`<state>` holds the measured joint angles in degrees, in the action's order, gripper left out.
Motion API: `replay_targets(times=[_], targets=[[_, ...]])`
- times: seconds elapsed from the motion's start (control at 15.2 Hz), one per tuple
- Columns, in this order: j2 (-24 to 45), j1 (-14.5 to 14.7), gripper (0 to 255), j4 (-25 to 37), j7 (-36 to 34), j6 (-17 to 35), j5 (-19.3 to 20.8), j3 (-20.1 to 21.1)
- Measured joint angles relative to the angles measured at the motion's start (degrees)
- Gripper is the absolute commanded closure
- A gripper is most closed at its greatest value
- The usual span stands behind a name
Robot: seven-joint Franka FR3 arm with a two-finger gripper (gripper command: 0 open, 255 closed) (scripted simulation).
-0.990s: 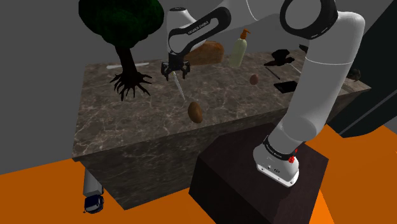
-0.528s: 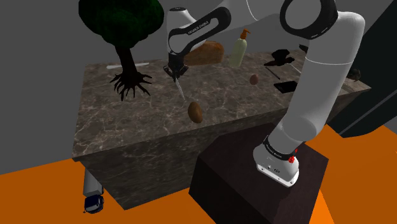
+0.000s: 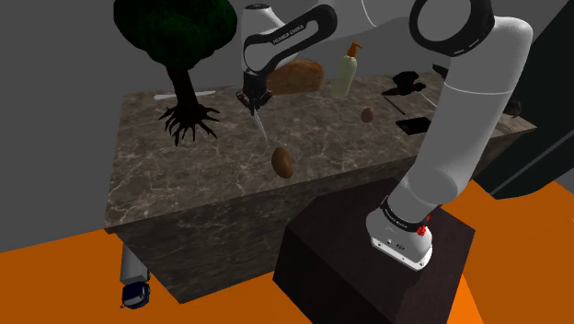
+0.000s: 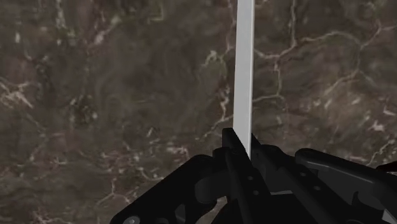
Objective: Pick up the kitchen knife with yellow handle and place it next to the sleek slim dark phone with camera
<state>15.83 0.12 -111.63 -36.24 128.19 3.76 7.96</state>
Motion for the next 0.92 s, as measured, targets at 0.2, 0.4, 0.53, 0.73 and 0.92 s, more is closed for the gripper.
replay_targets(times=[0.2,0.4,0.53,0.73,0.92], targets=[[-1.10,-0.08,255,0.96,0.24,-2.03,-0.26,0.07],[-2.03,-0.06,255,2.22,0.30,-4.22,-0.48,0.17],[-2.81,-0.20,255,2.70,0.59,-5.46,-0.66,0.16],[-3.77,-0.16,255,3.78,0.62,-7.49,-0.85,0.26],[-4.46,-0.19,255,5.21,0.77,-9.61,-1.01,0.29]])
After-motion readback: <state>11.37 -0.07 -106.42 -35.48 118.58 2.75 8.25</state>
